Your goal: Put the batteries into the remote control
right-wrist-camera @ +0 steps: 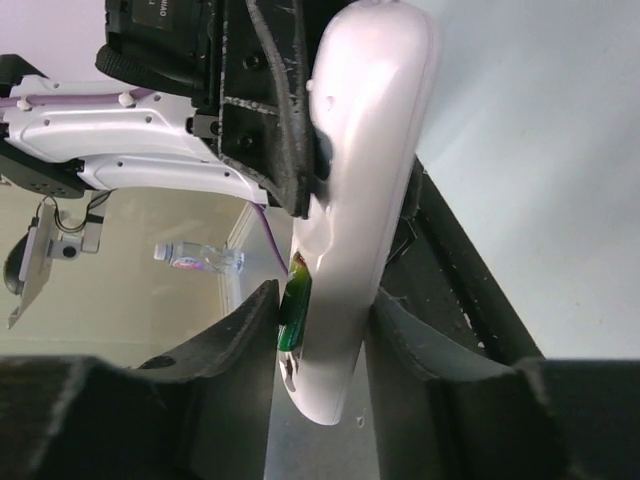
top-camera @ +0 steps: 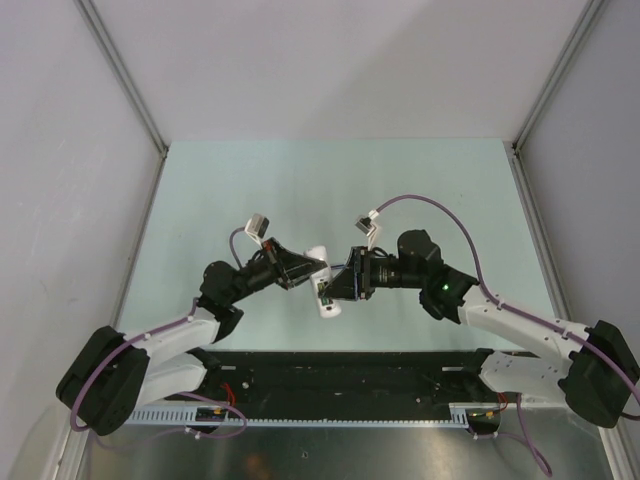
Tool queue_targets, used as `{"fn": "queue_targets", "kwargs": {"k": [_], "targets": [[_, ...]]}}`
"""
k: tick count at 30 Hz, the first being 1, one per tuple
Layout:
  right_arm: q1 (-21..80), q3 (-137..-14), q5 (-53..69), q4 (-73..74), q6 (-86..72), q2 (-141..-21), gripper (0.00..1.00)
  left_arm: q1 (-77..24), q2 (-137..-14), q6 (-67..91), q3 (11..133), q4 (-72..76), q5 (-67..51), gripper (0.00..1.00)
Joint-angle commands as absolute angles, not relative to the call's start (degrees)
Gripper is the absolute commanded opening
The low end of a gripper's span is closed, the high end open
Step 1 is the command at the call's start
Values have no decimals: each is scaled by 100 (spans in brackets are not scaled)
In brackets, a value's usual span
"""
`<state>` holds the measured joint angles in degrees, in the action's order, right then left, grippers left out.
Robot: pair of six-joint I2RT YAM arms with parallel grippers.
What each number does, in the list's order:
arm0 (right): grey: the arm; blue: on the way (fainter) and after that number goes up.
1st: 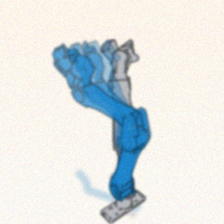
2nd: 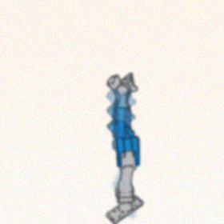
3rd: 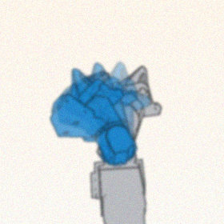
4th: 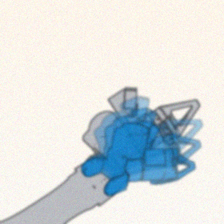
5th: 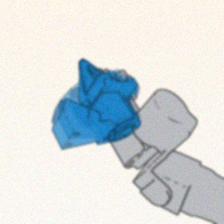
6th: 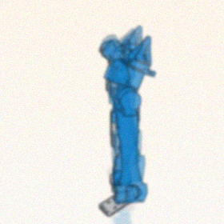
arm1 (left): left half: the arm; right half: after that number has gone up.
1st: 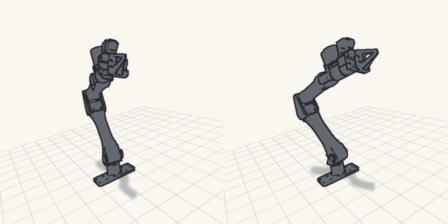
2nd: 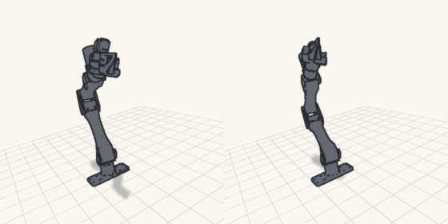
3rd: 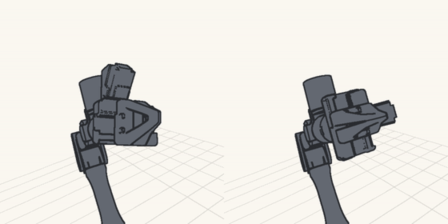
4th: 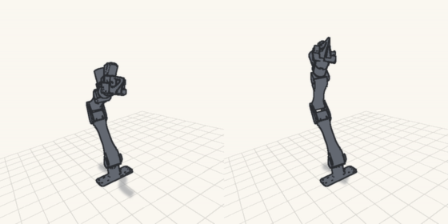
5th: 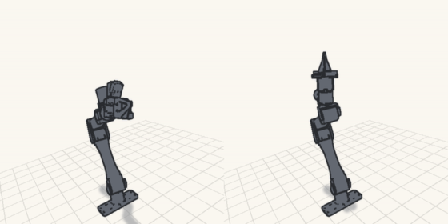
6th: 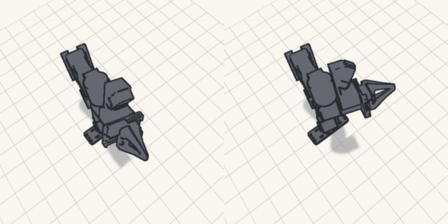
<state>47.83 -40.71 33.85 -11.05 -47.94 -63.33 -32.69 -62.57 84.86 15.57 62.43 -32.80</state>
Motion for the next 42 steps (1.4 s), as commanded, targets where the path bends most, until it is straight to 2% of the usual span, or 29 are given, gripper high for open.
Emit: {"fn": "queue_targets", "kwargs": {"k": [1, 3, 7, 8, 11, 12, 13, 14, 16, 17, 19, 20, 23, 28, 33, 37, 42], "targets": [[4851, -4025, 3472, -1406, -4860, -6486, 35, -3226, -6126, 8473, 1846, 6530, -3331, 0], [4869, -4025, 3498, -1450, -4887, -6521, 25, -3226, -6117, 8473, 1837, 6530, -3331, 0], [4869, -4025, 3498, -1477, -4896, -6557, 11, -3226, -6065, 8481, 1837, 6539, -3314, 0], [4869, -4034, 3481, -1468, -4904, -6565, 4, -3226, -6047, 8490, 1837, 6539, -3305, 0], [4887, -4025, 3480, -1441, -4869, -6574, 0, -3226, -6047, 8482, 1837, 6539, -3322, 0], [4887, -4034, 3489, -1450, -4878, -6583, 7, -3226, -6056, 8455, 1837, 6539, -3314, 0], [4887, -4025, 3481, -1459, -4904, -6583, 23, -3226, -6073, 8429, 1811, 6530, -3313, 0], [4878, -4025, 3463, -1476, -4957, -6574, 45, -3226, -6091, 8411, 1793, 6530, -3313, 0], [4878, -4025, 3428, -1529, -5018, -6522, 58, -3226, -6143, 8350, 1741, 6530, -3305, 0], [4869, -4025, 3436, -1573, -5079, -6504, 69, -3226, -6152, 8324, 1723, 6530, -3313, 0], [4799, -4043, 3402, -1608, -5115, -6416, 79, -3226, -6179, 8201, 1688, 6530, -3287, 0], [4781, -4078, 3384, -1582, -5115, -6381, 88, -3226, -6187, 8174, 1670, 6539, -3270, 0], [4659, -4201, 3305, -1346, -5037, -6214, 93, -3226, -6214, 8121, 1626, 6530, -3261, 0], [4037, -4210, 2980, -564, -4686, -5496, 94, -3199, -6109, 7963, 1591, 6469, -3278, 0], [3516, -4262, 1953, 673, -4035, -5115, 91, -3068, -5636, 7630, 1398, 5969, -3357, 0], [3603, -4482, 1031, 1291, -3376, -5869, 74, -2988, -4733, 6884, 1310, 4565, -3174, 0], [3981, -4737, 405, 1170, -2690, -7028, 63, -2866, -3456, 6022, 1537, 2173, -2760, 0]]}}
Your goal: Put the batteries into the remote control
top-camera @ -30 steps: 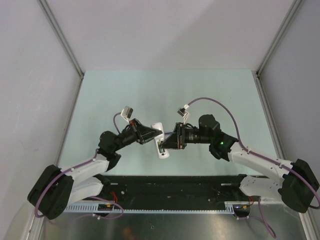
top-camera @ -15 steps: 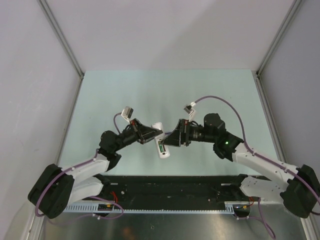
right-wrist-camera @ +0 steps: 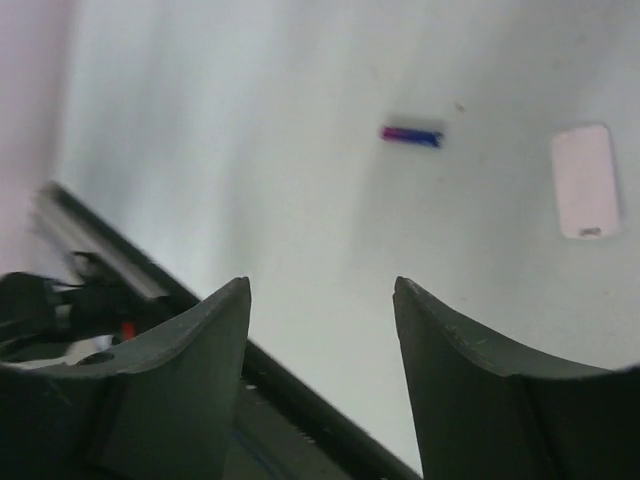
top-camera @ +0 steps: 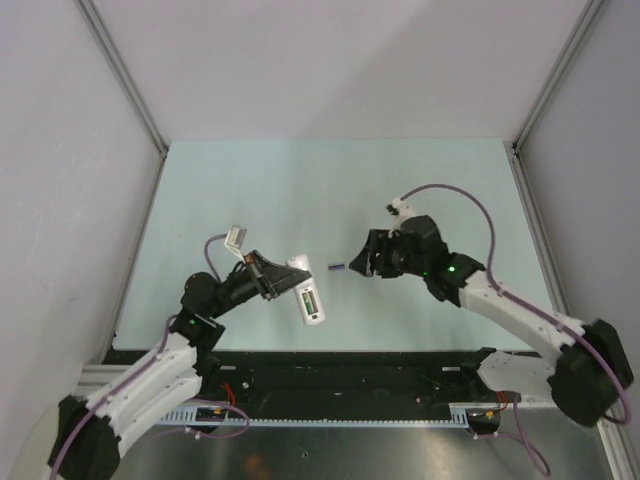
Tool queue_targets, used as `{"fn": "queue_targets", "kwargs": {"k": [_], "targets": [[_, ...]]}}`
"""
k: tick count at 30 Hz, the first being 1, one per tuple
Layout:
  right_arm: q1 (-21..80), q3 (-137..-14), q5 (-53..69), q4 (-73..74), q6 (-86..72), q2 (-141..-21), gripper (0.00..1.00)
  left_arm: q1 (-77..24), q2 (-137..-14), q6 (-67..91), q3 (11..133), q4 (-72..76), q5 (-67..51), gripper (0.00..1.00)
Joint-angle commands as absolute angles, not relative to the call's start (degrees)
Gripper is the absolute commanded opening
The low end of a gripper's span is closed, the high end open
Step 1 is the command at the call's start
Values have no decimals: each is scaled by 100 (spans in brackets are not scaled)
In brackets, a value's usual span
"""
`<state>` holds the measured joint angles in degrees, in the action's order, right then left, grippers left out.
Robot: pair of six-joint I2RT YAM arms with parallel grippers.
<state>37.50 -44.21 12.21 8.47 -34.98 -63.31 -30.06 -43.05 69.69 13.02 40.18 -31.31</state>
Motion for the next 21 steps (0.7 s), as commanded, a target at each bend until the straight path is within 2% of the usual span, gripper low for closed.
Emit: {"fn": "queue_targets", "kwargs": {"k": [1, 4, 6, 7, 10, 15, 18, 21], "targets": [[4008, -4824, 282, 1178, -2611, -7275, 55, -2839, -3332, 5838, 1608, 1971, -2760, 0], [4183, -5097, 168, 1064, -2399, -8075, 48, -2830, -3287, 5634, 1819, 1381, -2839, 0], [4341, -5282, 89, 994, -2356, -8418, 51, -2821, -3156, 5642, 1750, 1301, -2804, 0], [4429, -5352, -278, 976, -2338, -8664, 57, -2821, -3112, 5669, 1723, 1309, -2778, 0], [4737, -5607, -850, 879, -2163, -9121, 65, -2821, -3032, 5652, 1688, 1301, -2725, 0], [4869, -6230, -1213, 1063, -1636, -9729, 66, -2812, -2901, 5485, 1775, 1257, -2742, 0], [4808, -6363, -1204, 1143, -1591, -9905, 75, -2821, -2822, 5441, 1802, 1204, -2725, 0], [4808, -6521, -1353, 1230, -1565, -10125, 76, -2813, -2812, 5449, 1767, 1178, -2716, 0]]}}
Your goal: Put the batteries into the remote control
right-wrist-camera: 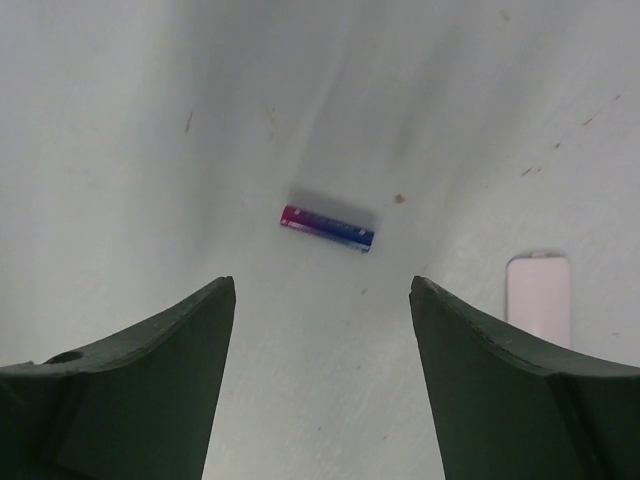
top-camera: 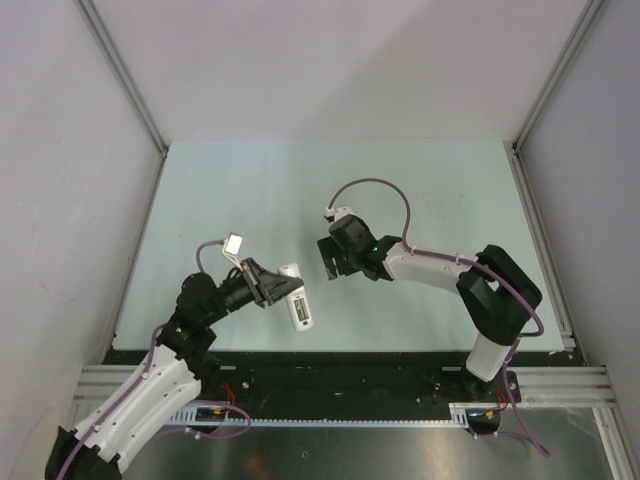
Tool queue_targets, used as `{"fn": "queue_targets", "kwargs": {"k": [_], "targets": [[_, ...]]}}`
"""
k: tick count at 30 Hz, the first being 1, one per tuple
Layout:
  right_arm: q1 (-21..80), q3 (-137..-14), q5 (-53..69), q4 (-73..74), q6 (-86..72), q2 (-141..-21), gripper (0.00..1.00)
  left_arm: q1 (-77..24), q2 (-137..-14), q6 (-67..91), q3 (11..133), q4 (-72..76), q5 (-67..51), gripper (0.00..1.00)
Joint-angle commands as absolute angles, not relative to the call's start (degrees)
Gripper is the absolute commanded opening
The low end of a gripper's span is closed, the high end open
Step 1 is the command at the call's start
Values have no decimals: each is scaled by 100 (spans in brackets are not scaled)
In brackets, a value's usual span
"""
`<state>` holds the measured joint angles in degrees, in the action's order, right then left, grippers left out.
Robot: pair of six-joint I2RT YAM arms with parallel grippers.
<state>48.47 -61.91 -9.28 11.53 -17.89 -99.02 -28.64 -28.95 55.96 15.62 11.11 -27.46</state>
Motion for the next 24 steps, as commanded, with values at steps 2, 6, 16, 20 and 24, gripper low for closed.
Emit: {"fn": "queue_targets", "kwargs": {"k": [2, 6, 16, 20, 24], "targets": [[4773, -6574, -1293, 1196, -1442, -10204, 75, -2813, -2821, 5440, 1775, 1178, -2725, 0], [4737, -6653, -1064, 1099, -1248, -10432, 74, -2821, -2821, 5379, 1810, 1178, -2751, 0], [4878, -6970, -1248, 1248, -2004, -10872, 78, -2821, -2839, 5423, 1802, 1178, -2733, 0], [4869, -6970, -1520, 1362, -2223, -10969, 76, -2813, -2830, 5432, 1802, 1178, -2751, 0], [4860, -6979, -1521, 1327, -2276, -10986, 72, -2813, -2830, 5440, 1784, 1178, -2733, 0]]}}
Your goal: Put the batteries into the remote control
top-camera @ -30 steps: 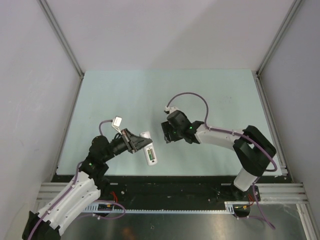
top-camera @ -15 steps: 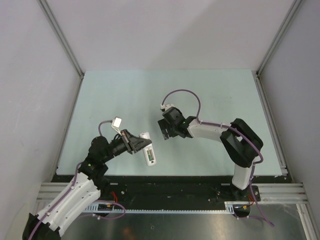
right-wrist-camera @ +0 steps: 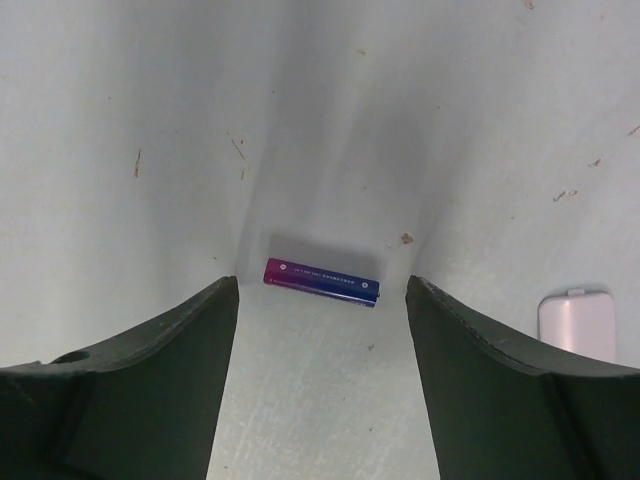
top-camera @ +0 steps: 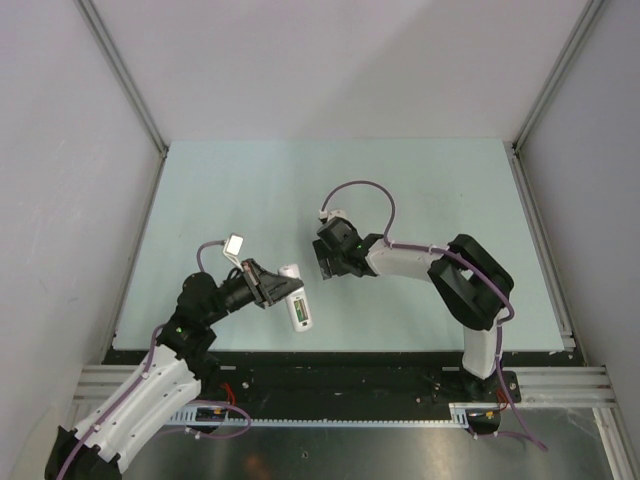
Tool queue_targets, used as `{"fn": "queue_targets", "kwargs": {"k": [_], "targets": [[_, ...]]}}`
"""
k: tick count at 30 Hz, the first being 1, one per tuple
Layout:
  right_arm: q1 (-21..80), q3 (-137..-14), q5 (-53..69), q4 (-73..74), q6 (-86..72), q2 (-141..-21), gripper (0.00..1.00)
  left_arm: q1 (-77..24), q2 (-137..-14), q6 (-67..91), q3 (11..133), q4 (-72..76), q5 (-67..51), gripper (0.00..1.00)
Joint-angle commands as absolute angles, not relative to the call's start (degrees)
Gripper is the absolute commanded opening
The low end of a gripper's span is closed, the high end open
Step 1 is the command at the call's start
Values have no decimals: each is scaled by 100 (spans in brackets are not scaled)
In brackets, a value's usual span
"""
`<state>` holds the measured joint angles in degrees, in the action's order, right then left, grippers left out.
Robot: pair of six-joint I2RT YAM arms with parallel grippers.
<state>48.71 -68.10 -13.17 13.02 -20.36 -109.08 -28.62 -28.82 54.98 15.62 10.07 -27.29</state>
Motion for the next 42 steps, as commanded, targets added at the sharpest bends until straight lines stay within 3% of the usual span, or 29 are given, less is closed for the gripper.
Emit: {"fn": "queue_targets", "kwargs": {"k": [1, 11, 12, 15, 22, 25, 28, 29, 35, 42], "targets": [[4852, -6996, -1529, 1327, -2294, -10978, 72, -2821, -2804, 5449, 1784, 1178, -2725, 0], [4887, -7031, -1600, 1433, -2321, -11127, 61, -2821, -2777, 5458, 1784, 1178, -2751, 0], [4913, -7040, -1565, 1407, -2216, -11144, 52, -2821, -2777, 5449, 1784, 1178, -2760, 0], [4913, -7075, -1591, 1485, -2127, -11145, 44, -2830, -2760, 5405, 1775, 1178, -2768, 0], [4878, -7066, -1617, 1714, -2118, -11092, 37, -2830, -2769, 5406, 1758, 1178, -2786, 0], [4913, -7066, -1635, 1740, -2118, -11083, 29, -2821, -2795, 5344, 1784, 1178, -2821, 0], [4931, -7066, -1679, 1767, -2083, -11030, 14, -2830, -2847, 5274, 1819, 1187, -2874, 0], [4931, -7058, -1687, 1775, -2057, -11004, 0, -2830, -2865, 5256, 1845, 1204, -2891, 0], [4948, -7066, -1504, 1749, -1750, -10662, 0, -2830, -2962, 5036, 1951, 1248, -3023, 0], [5089, -7058, -1590, 1714, -206, -10354, 0, -2830, -2918, 5027, 1942, 1274, -3164, 0]]}}
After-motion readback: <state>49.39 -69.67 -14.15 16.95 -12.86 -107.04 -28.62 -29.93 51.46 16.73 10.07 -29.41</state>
